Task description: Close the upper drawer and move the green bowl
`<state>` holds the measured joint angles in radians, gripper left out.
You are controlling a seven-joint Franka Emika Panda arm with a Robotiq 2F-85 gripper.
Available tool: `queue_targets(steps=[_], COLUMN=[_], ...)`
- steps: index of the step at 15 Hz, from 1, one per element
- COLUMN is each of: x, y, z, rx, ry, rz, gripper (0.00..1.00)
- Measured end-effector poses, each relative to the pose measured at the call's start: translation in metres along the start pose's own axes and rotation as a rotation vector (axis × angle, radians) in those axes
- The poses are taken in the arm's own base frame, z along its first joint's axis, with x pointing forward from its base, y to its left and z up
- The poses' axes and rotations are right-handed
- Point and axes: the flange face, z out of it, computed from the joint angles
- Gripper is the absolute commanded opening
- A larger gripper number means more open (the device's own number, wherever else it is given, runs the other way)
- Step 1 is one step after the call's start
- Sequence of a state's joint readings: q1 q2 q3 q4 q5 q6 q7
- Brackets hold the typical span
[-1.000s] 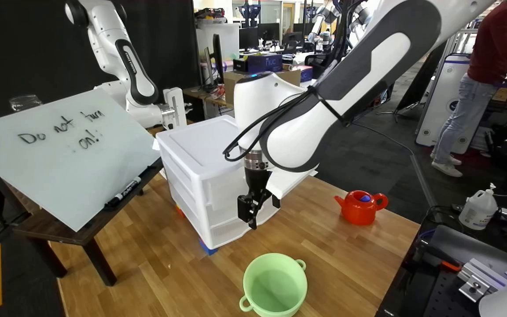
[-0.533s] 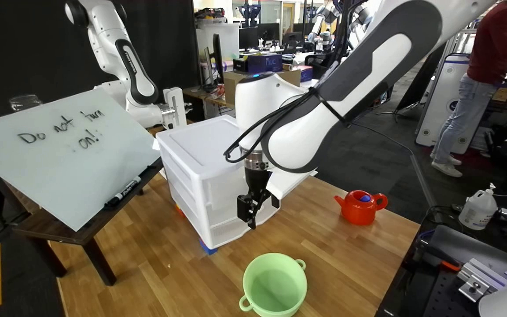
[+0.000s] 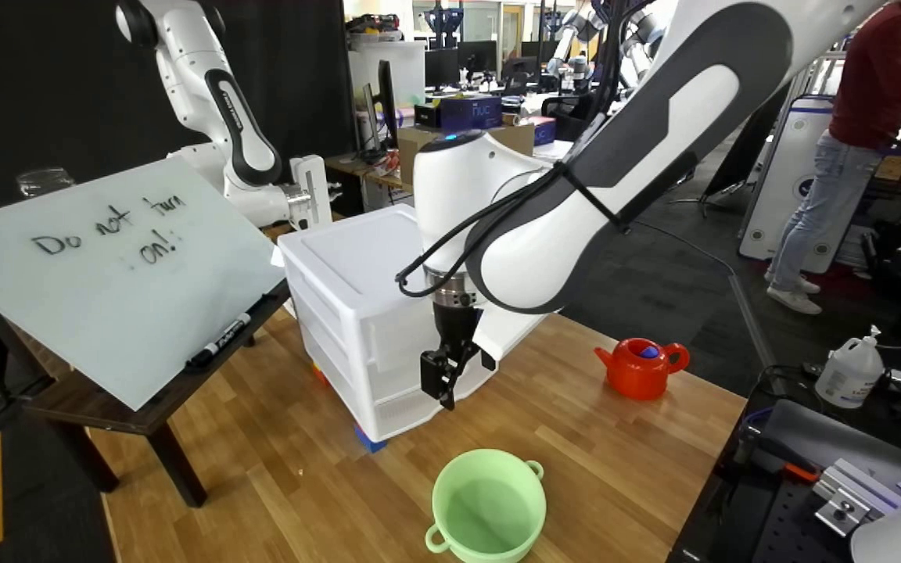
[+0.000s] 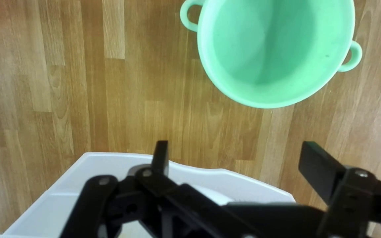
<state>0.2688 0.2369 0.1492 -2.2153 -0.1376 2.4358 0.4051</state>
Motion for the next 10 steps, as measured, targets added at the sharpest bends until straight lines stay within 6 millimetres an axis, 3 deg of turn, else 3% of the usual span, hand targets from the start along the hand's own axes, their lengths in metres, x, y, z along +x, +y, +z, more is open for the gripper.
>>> queue_targets(steps=[10], x=[-0.032], y=[-0.010], z=[-0.002], rx=[-0.082], ry=[0.064], rz=[-0.011], gripper=[1.00])
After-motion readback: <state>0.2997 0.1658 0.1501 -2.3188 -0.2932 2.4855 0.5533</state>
